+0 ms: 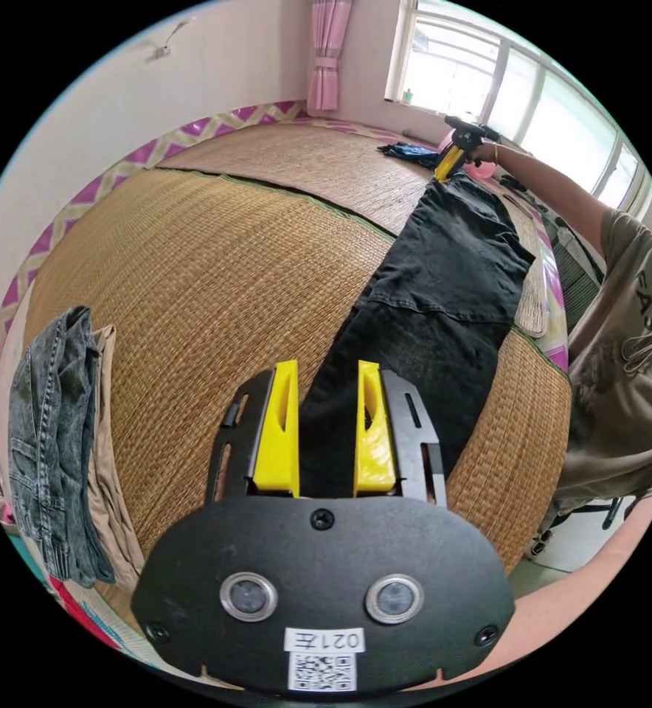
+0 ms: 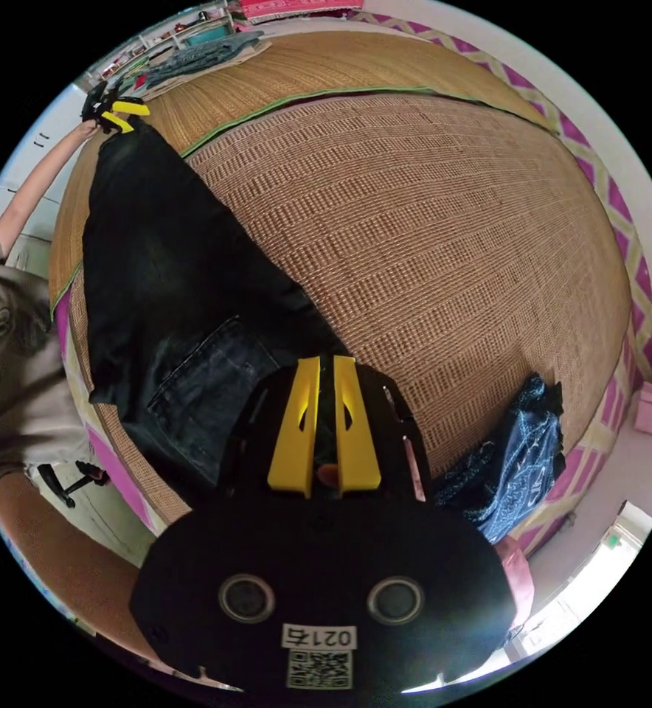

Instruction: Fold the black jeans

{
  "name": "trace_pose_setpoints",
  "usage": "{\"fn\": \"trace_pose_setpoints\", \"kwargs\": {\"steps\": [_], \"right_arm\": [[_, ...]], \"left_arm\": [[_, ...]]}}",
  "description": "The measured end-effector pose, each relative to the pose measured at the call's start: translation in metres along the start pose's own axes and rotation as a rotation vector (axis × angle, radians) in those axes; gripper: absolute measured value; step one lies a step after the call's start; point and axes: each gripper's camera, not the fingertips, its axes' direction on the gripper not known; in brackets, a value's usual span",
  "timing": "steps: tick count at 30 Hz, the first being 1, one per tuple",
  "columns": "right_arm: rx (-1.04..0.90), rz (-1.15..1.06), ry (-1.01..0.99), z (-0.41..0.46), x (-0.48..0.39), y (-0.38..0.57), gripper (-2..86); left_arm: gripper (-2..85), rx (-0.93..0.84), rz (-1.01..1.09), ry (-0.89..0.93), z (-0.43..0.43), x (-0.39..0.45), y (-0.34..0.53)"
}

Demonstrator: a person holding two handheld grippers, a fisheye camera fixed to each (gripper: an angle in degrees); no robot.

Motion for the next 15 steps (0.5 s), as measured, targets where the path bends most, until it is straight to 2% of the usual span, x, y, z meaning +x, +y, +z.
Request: {"fn": "trace_pose_setpoints", "kwargs": {"steps": [4, 9, 15], "right_arm": [[0.098, -0.018, 0.095, -0.03, -0.001, -0.008, 3.8], [-0.087, -0.078, 0.085, -0.016, 0.005, -0.039, 4.3], [-0.085, -0.074, 0.059, -0.028, 0.015, -0.042, 6.3]], "left_arm": [[11.4, -0.013, 0.015, 0.01, 0.001, -0.001, -0.008], [11.6, -0.07, 0.022, 0.044, 0.012, -0.002, -0.016], [12.1, -0.106, 0.028, 0.084, 0.015, -0.006, -0.02]]}}
